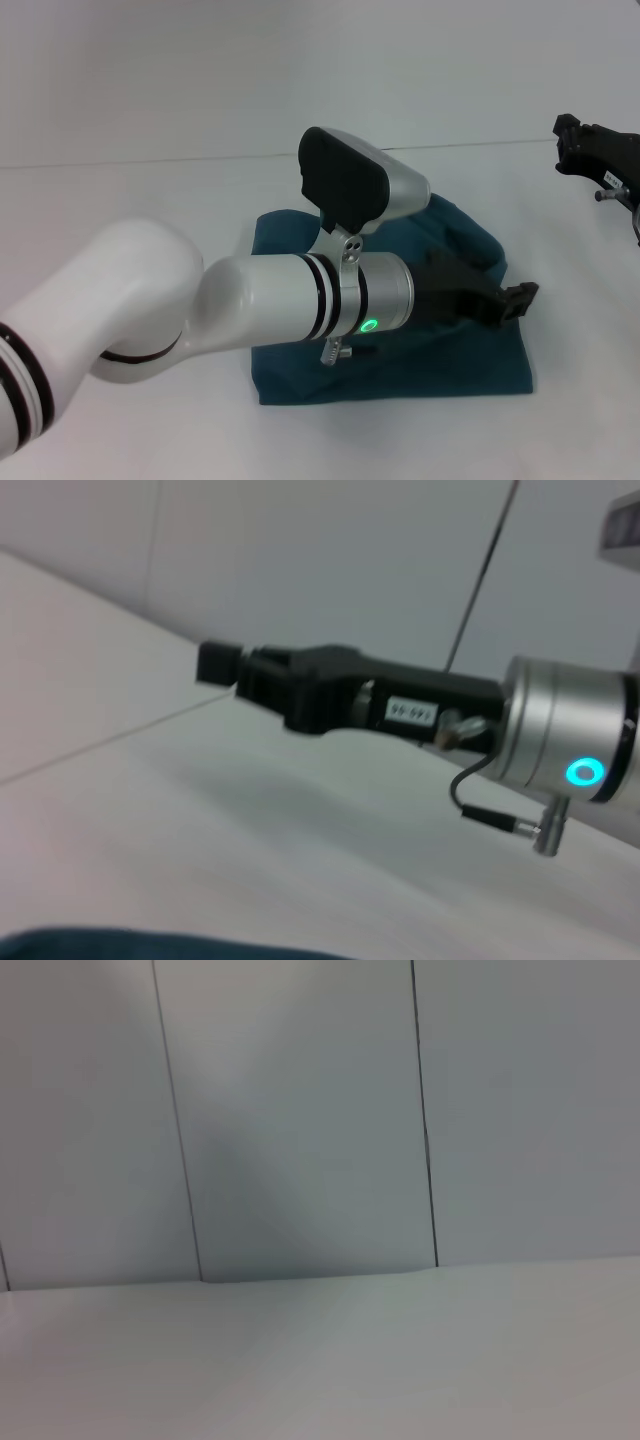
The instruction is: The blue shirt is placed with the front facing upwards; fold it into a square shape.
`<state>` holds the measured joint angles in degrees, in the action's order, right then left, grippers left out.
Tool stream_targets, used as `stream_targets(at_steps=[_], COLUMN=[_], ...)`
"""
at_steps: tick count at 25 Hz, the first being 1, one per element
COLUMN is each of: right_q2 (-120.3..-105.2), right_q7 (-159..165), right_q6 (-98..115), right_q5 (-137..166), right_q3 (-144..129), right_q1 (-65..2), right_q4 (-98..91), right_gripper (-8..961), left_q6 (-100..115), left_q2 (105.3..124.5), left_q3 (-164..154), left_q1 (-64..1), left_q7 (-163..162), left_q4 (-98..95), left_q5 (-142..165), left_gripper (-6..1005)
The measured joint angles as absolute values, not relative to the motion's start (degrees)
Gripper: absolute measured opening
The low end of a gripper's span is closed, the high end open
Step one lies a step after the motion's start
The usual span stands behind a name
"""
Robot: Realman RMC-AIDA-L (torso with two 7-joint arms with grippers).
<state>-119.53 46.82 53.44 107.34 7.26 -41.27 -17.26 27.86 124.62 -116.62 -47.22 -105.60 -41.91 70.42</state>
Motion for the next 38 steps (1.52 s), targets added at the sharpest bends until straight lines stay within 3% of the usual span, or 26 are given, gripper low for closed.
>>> stream_targets(at_steps=[4,18,25,33,38], right_q2=[-119.53,-119.53,-119.51,-119.25,-119.26], right_q7=[47.02,47.28,47.29,53.81,63.71], right_q6=[53.24,53.23,53.58,56.92,59.79], right_q5=[107.22,107.13,107.14,107.59,107.68], right_q3=[7.21,7.07,6.91,1.43,-12.0], right_q1=[-41.28,-41.0,-40.96,-39.53,-38.48], right_q4=[-17.31,-17.11,-17.31,-21.46,-29.9], right_gripper=[77,80,81,83,84], left_q6=[27.46,27.6,26.81,24.07,31.6], left_q2=[124.62,124.61,124.63,124.62,124.63], left_q3=[-116.26,-116.39,-113.73,-104.21,-98.53], left_q1=[-46.55,-48.17,-47.25,-30.57,-25.33], left_q7=[-102.77,-101.75,-98.09,-79.5,-57.08], left_q4=[-43.57,-42.74,-45.42,-61.72,-60.3], left_q5=[70.39,71.34,76.49,72.56,55.53], left_gripper=[392,841,919,919,919])
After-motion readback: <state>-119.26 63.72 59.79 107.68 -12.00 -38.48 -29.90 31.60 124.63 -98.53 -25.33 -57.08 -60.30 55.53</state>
